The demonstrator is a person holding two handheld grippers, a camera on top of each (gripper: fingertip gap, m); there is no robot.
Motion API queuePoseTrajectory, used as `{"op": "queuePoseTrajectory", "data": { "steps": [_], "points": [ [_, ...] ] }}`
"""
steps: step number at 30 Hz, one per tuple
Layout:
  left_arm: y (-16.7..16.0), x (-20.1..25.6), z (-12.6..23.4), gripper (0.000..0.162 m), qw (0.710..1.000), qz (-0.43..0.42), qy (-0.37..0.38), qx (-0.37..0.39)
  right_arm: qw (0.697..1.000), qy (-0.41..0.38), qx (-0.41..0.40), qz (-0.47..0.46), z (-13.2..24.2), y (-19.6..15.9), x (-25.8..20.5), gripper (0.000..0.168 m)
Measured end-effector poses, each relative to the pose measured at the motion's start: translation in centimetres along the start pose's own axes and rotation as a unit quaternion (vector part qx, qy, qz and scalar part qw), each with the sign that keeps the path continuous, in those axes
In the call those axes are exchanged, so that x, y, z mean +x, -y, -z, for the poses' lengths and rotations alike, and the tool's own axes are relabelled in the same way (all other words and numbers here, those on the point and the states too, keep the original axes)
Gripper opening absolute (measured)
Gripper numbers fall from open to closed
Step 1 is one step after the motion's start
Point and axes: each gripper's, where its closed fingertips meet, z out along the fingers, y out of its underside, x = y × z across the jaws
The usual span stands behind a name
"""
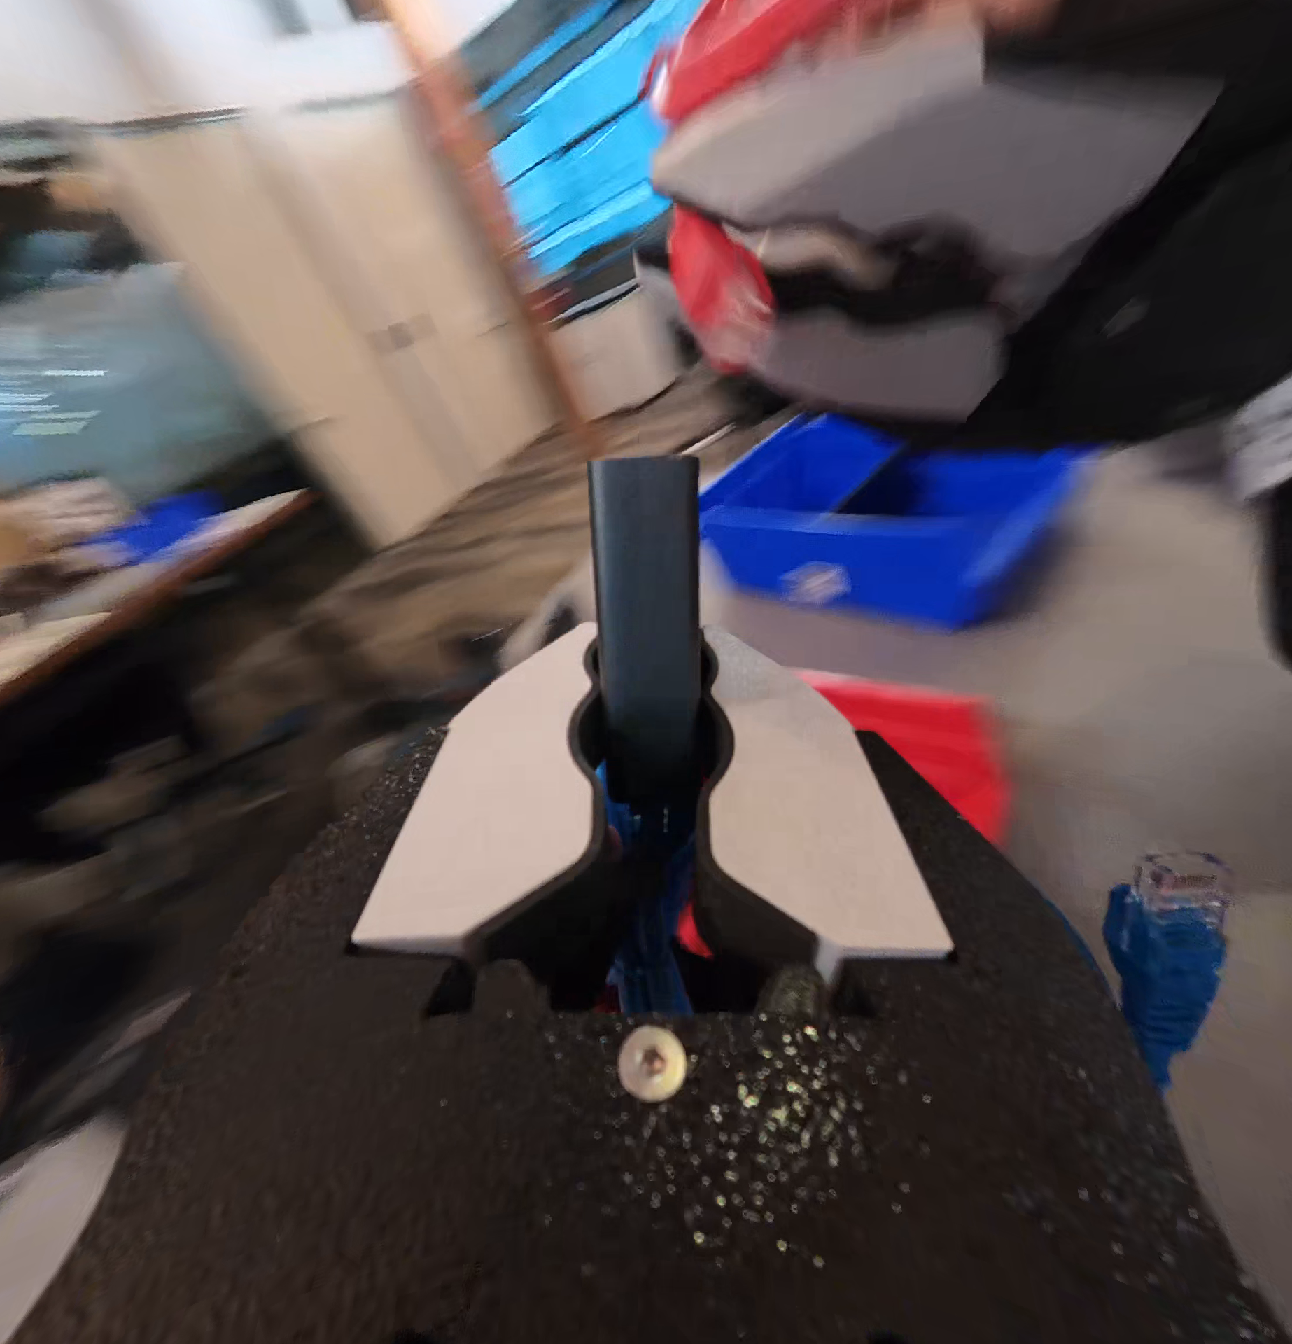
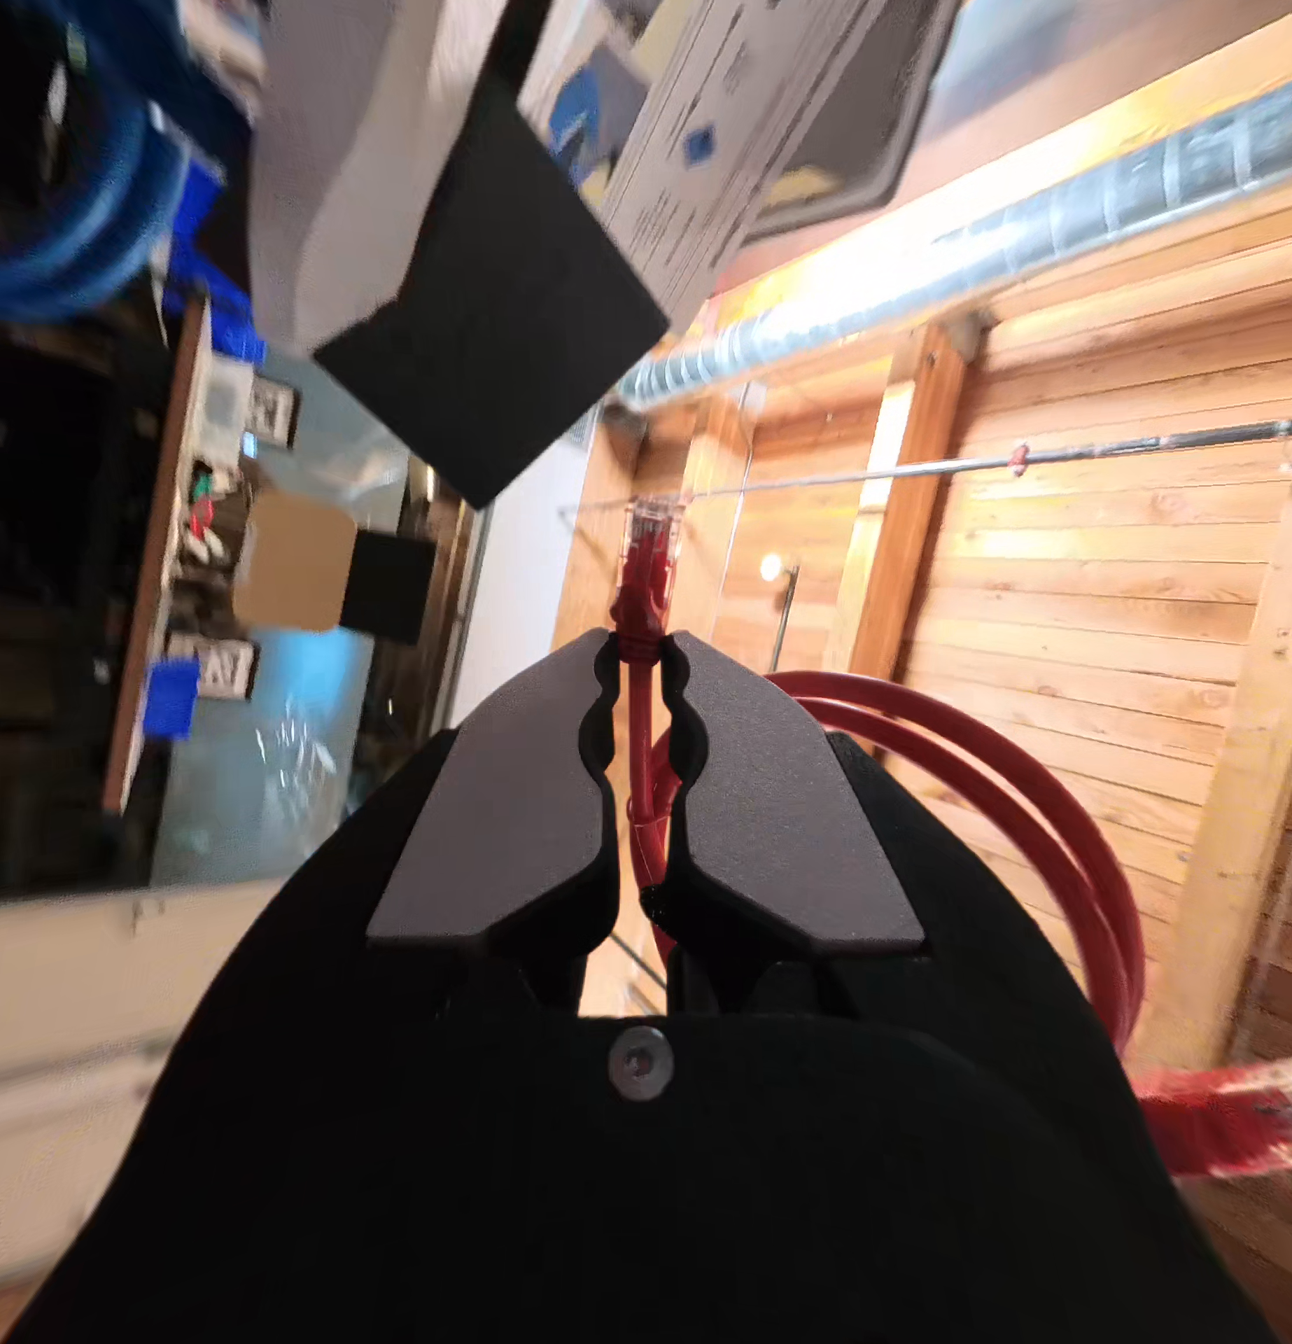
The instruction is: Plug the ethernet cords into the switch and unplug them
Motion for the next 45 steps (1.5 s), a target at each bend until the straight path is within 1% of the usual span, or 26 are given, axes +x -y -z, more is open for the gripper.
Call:
{"op": "queuePoseTrajectory", "data": {
  "steps": [2, 4, 5, 8, 12, 15, 21, 29, 37, 45],
  "points": [
    [-0.5, -0.9, -0.1, 0.020, 0.995, -0.055, 0.069, -0.044, 0.999, 0.011, -0.030, 0.032, -0.7, -0.4, -0.5, 0.009],
    [-0.7, -1.4, -0.1, 0.020, 0.989, -0.074, 0.110, -0.070, 0.997, 0.028, -0.037, 0.062, -1.1, -0.2, -1.3, 0.009],
    [-0.7, -1.4, -0.1, 0.021, 0.988, -0.072, 0.118, -0.074, 0.996, 0.035, -0.035, 0.078, -1.2, 0.0, -1.7, 0.009],
    [-1.4, -1.7, 0.0, 0.021, 0.987, -0.048, 0.120, -0.095, 0.991, 0.058, -0.021, 0.121, -1.5, 0.8, -2.7, 0.009],
    [-2.9, -1.8, -0.3, 0.021, 0.987, -0.014, 0.098, -0.123, 0.975, 0.108, -0.005, 0.196, -2.2, 0.7, -4.5, 0.009],
    [-3.7, -2.0, -0.4, 0.021, 0.985, -0.015, 0.099, -0.141, 0.965, 0.134, 0.003, 0.226, -2.6, 0.6, -5.2, 0.008],
    [-4.1, -2.0, -0.5, 0.021, 0.985, -0.009, 0.093, -0.145, 0.956, 0.155, 0.010, 0.251, -2.9, 1.2, -5.2, 0.009],
    [-4.4, -2.3, -0.3, 0.021, 0.984, -0.001, 0.092, -0.152, 0.950, 0.155, 0.020, 0.270, -3.0, 1.8, -5.4, 0.008],
    [-4.5, -2.5, -0.1, 0.021, 0.985, 0.003, 0.088, -0.150, 0.951, 0.169, 0.047, 0.255, -2.5, 2.3, -5.3, 0.008],
    [-4.4, -2.3, -0.3, 0.021, 0.986, -0.015, 0.080, -0.146, 0.950, 0.182, 0.070, 0.243, -2.3, 2.2, -5.3, 0.008]
  ]
}}
